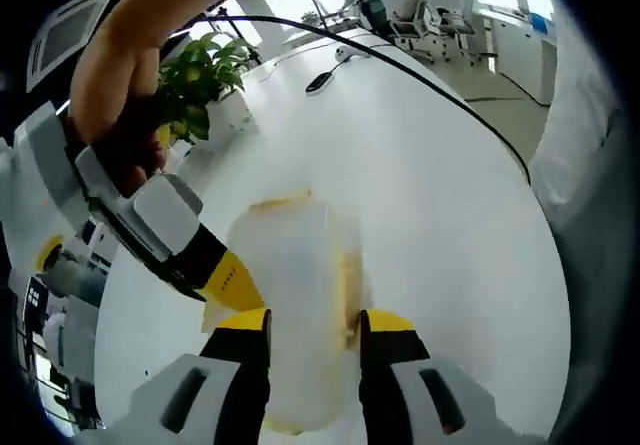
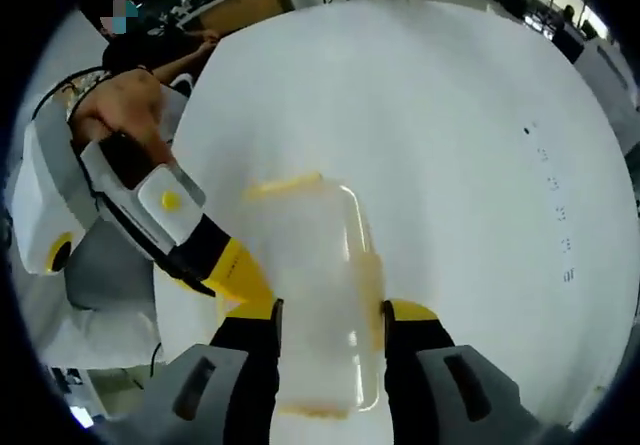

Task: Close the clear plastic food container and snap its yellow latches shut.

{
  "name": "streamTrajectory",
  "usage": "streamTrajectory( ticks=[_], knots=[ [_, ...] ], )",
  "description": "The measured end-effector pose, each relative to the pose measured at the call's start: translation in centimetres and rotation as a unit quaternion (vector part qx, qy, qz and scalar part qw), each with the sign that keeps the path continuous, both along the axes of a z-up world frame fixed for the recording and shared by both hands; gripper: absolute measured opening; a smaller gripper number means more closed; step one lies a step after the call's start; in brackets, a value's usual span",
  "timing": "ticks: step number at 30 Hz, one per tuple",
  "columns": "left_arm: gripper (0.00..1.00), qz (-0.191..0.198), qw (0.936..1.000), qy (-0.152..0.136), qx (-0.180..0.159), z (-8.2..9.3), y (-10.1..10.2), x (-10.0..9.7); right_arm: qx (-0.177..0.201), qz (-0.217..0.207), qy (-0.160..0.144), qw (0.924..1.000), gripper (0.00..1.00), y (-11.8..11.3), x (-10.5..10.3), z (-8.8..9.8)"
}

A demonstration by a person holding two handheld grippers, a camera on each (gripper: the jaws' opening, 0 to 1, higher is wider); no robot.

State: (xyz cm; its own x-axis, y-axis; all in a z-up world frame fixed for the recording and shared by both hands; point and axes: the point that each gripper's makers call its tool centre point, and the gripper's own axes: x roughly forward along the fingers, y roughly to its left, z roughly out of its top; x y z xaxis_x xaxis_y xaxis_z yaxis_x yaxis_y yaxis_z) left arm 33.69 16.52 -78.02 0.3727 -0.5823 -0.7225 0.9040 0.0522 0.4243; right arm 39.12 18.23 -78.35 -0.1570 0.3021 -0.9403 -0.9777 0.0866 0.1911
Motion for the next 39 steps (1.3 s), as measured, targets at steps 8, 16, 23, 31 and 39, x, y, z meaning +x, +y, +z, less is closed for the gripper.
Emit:
streamTrajectory(
  ticks=[8, 16, 23, 31, 39],
  knots=[
    [0.26, 0.011, 0.9999, 0.0, 0.001, 0.0, 0.1, 0.1, -0.03, 0.017, 0.005, 0.9994, 0.37, 0.2, 0.5, -0.1],
    [0.22, -0.012, 0.9997, -0.021, 0.006, 0.0, -0.1, -0.2, -0.042, 0.023, 0.004, 0.9988, 0.36, 0.2, 0.6, 0.0],
    [0.21, -0.008, 0.9996, -0.025, 0.002, 0.1, -0.1, -0.2, -0.048, 0.026, 0.003, 0.9985, 0.36, -0.1, 0.3, 0.1],
    [0.17, -0.044, 0.997, -0.063, 0.004, 0.1, -0.9, 0.1, -0.057, 0.026, 0.004, 0.998, 0.36, -0.4, 0.1, 0.1],
    [0.18, -0.009, 0.9987, -0.048, -0.011, 0.3, 0.1, -0.4, -0.062, 0.046, 0.007, 0.997, 0.36, -0.3, 0.0, -0.1]
  ],
)
